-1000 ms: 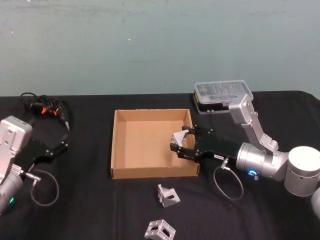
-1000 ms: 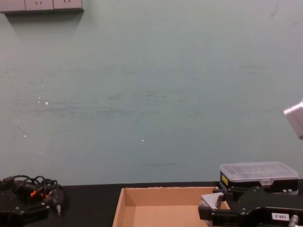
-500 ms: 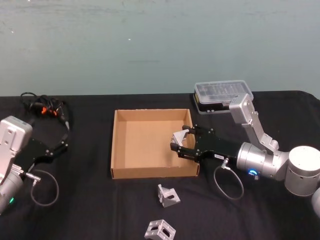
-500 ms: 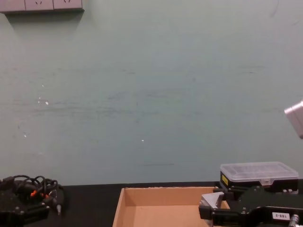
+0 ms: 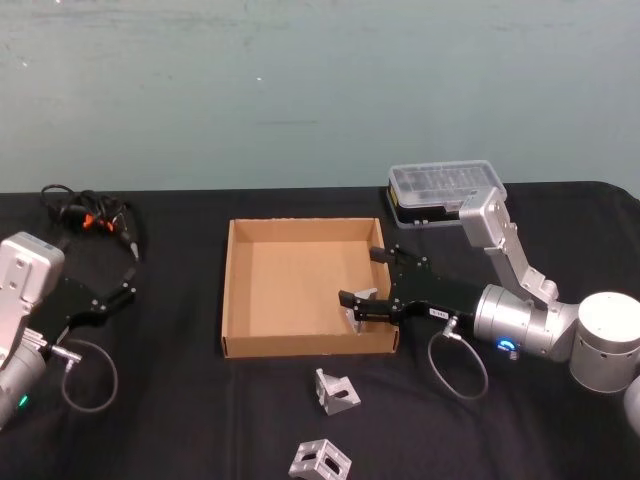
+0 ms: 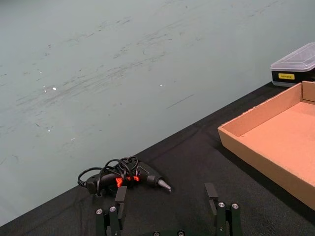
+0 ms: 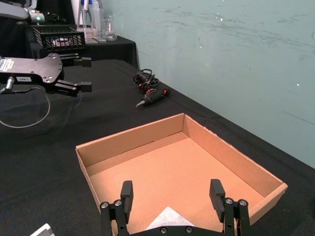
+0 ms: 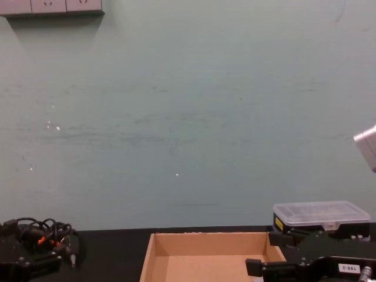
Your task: Use one hand to pick up the angle iron from the table and place it into the box.
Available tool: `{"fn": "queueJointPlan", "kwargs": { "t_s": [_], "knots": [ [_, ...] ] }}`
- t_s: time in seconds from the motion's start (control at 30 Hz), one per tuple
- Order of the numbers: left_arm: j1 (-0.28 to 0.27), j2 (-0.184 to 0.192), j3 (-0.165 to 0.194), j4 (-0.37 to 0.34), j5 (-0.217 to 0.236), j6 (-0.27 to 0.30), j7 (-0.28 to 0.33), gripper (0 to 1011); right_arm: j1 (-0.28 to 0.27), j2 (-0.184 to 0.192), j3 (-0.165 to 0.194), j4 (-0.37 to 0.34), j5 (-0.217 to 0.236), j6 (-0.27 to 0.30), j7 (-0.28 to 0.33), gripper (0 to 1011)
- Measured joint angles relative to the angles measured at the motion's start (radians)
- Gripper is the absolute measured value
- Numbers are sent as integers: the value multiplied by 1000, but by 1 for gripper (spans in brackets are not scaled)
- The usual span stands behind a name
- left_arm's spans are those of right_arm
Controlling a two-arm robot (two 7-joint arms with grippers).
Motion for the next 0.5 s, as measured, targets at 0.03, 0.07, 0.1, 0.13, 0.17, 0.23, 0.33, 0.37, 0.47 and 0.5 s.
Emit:
{"fn": "queueJointPlan", "kwargs": {
  "t_s": [0.03, 0.07, 0.1, 0.13, 0.17, 0.23, 0.33, 0.37, 0.47, 0.5],
  "knots": [
    [0, 0, 0, 0, 0, 0, 0, 1000, 0, 0, 0, 0, 0, 0, 0, 1002],
    [0, 0, 0, 0, 0, 0, 0, 1000, 0, 0, 0, 0, 0, 0, 0, 1003],
    [0, 0, 0, 0, 0, 0, 0, 1000, 0, 0, 0, 0, 0, 0, 0, 1000],
    [0, 0, 0, 0, 0, 0, 0, 1000, 0, 0, 0, 0, 0, 0, 0, 1000],
    [0, 0, 0, 0, 0, 0, 0, 1000, 0, 0, 0, 0, 0, 0, 0, 1000],
    [0, 0, 0, 0, 0, 0, 0, 1000, 0, 0, 0, 0, 0, 0, 0, 1000],
    [0, 0, 0, 0, 0, 0, 0, 1000, 0, 0, 0, 0, 0, 0, 0, 1000],
    [0, 0, 0, 0, 0, 0, 0, 1000, 0, 0, 0, 0, 0, 0, 0, 1000],
    [0, 0, 0, 0, 0, 0, 0, 1000, 0, 0, 0, 0, 0, 0, 0, 1000],
    [0, 0, 0, 0, 0, 0, 0, 1000, 0, 0, 0, 0, 0, 0, 0, 1000]
  ]
}}
